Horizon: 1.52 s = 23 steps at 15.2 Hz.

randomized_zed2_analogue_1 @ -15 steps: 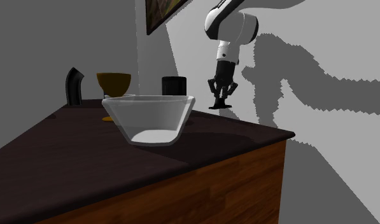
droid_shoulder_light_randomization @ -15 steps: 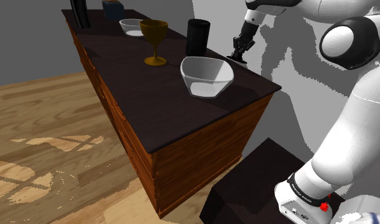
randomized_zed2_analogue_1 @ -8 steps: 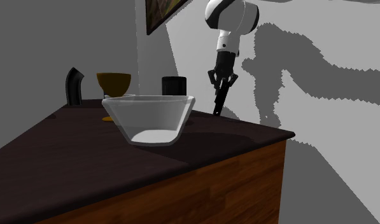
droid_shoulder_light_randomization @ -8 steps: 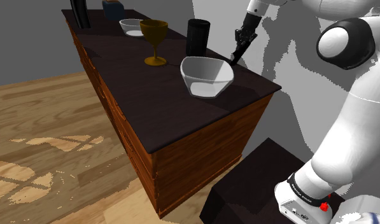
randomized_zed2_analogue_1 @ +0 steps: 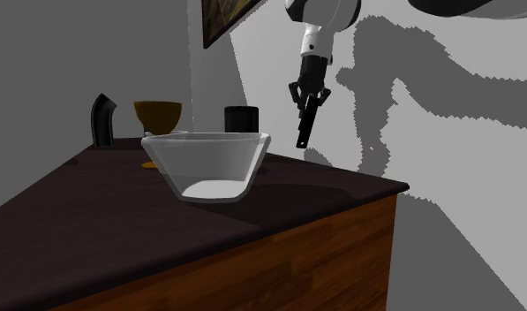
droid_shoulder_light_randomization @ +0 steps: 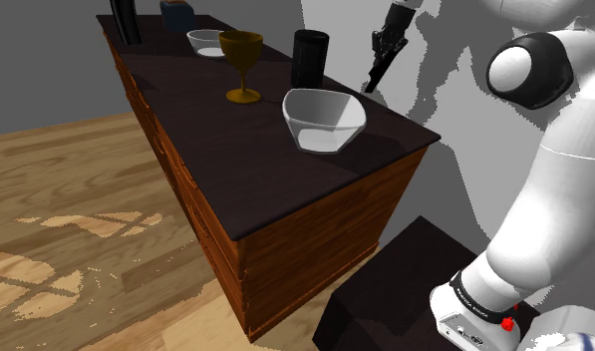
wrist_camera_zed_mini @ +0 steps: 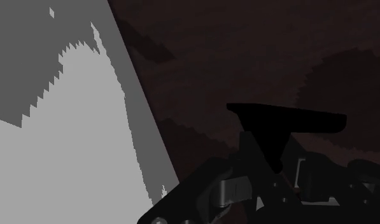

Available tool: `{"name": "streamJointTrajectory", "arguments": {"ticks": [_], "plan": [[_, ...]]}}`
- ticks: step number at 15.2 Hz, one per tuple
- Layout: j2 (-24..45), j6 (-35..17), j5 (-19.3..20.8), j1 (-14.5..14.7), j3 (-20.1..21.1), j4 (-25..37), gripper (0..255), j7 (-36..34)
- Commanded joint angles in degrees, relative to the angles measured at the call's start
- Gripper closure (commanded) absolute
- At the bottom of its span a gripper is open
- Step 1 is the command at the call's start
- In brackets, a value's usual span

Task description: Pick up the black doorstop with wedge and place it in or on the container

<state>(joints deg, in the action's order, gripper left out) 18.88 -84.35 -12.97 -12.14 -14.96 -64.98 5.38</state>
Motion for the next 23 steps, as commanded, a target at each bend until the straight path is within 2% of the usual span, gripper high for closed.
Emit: {"name": "streamJointTrajectory", "arguments": {"ticks": [1, 6, 9, 13, 18, 23], "plan": [[1.05, 2.2, -0.32, -0.39, 0.01, 3.23, 255, -0.24], [4.1, 7.36, -1.28, -1.6, 0.09, 11.43, 255, -0.8], [-3.21, 2.9, 0.98, 2.75, 0.73, 0.31, 255, -3.76], [-10.41, -1.05, 3.25, 7.14, 2.46, -9.91, 255, -8.51], [-17.12, -4.43, 5.14, 11.31, 5.51, -18.93, 255, -14.99], [-21.94, -6.82, 6.18, 14.79, 9.03, -25.22, 255, -21.7]]}}
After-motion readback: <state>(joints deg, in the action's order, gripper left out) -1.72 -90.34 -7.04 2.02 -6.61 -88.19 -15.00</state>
